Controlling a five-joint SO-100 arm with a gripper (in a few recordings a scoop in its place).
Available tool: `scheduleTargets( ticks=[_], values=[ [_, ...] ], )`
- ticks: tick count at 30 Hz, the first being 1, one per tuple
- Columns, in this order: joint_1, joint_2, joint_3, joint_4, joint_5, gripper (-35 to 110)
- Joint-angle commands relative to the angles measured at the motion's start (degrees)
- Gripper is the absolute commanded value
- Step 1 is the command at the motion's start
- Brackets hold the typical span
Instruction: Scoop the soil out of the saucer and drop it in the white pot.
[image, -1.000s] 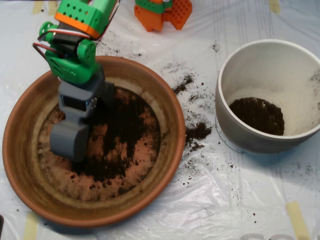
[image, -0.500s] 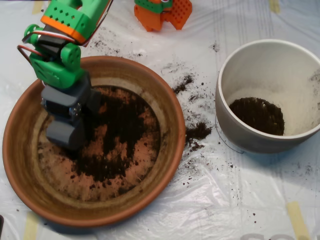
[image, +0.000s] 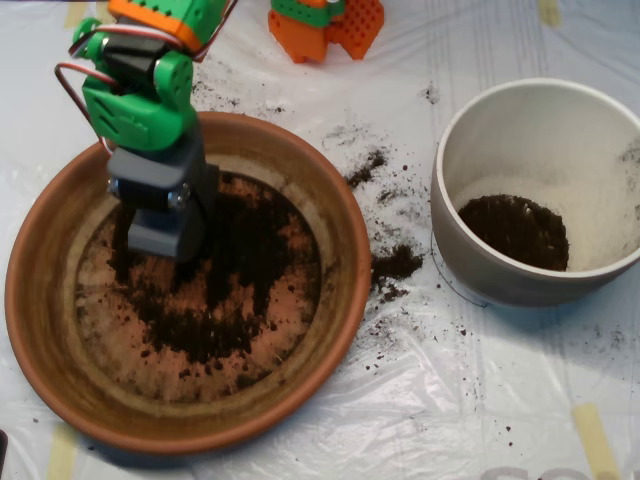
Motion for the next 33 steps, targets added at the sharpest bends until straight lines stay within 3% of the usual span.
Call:
scheduleTargets(
  ticks=[1,15,33],
  values=[
    [-2.81,13.01,-2.29,4.31,-0.88,0],
    [-19.25,31.73,-3.78,13.97,-0.53,0],
    [-49.13,25.49,-24.08,24.52,0.44,-1]
  ],
)
